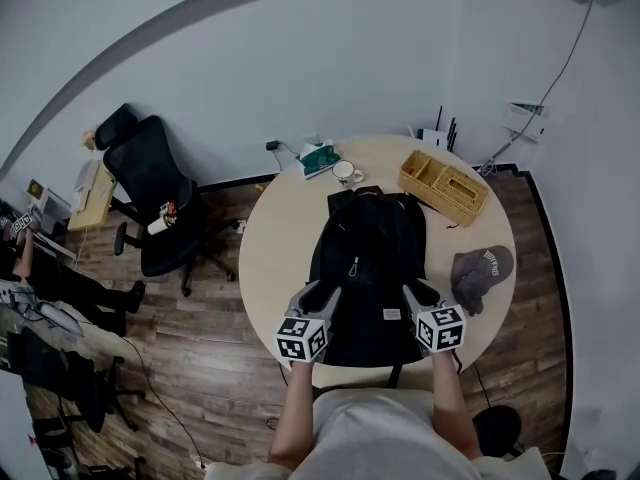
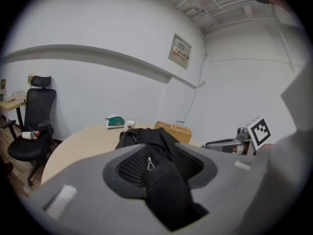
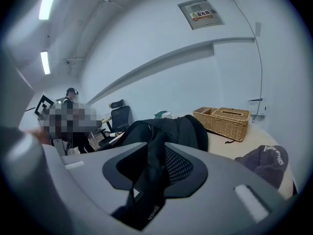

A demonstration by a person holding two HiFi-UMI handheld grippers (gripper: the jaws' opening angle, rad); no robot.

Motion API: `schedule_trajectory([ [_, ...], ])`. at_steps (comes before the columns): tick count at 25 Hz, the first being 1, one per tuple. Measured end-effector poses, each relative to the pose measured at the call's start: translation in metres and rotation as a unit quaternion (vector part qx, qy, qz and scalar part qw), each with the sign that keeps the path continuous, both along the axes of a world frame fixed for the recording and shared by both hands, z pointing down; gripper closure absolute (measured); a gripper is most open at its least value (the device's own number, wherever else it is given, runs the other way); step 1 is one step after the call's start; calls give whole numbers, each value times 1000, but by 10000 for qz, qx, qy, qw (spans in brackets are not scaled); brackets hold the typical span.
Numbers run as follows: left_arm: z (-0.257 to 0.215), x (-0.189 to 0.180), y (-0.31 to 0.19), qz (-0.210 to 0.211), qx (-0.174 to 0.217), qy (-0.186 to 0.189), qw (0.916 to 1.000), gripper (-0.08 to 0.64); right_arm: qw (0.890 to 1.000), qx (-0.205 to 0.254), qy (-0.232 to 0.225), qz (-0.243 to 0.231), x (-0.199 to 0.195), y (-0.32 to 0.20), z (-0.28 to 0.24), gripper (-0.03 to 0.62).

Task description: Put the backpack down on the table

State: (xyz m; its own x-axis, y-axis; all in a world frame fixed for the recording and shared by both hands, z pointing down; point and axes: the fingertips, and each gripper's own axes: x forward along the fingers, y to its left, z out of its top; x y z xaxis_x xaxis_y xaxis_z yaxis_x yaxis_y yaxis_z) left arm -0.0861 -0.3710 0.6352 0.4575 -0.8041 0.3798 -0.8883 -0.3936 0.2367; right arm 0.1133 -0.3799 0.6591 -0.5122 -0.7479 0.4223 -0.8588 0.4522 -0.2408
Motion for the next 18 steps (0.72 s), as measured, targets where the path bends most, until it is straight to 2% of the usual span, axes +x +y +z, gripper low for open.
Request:
schedule_trajectory([
  [5, -3, -1, 0, 0, 28, 7, 10000, 333, 10000, 16, -34, -25, -1, 2, -1, 530],
  [15, -17, -8, -4, -135, 229, 87, 9996, 495, 9999, 54, -86, -5, -1, 2, -3, 592],
  [18, -22, -9, 0, -114, 261, 130, 9995, 503, 9999, 90, -124, -12, -2, 6, -5, 592],
])
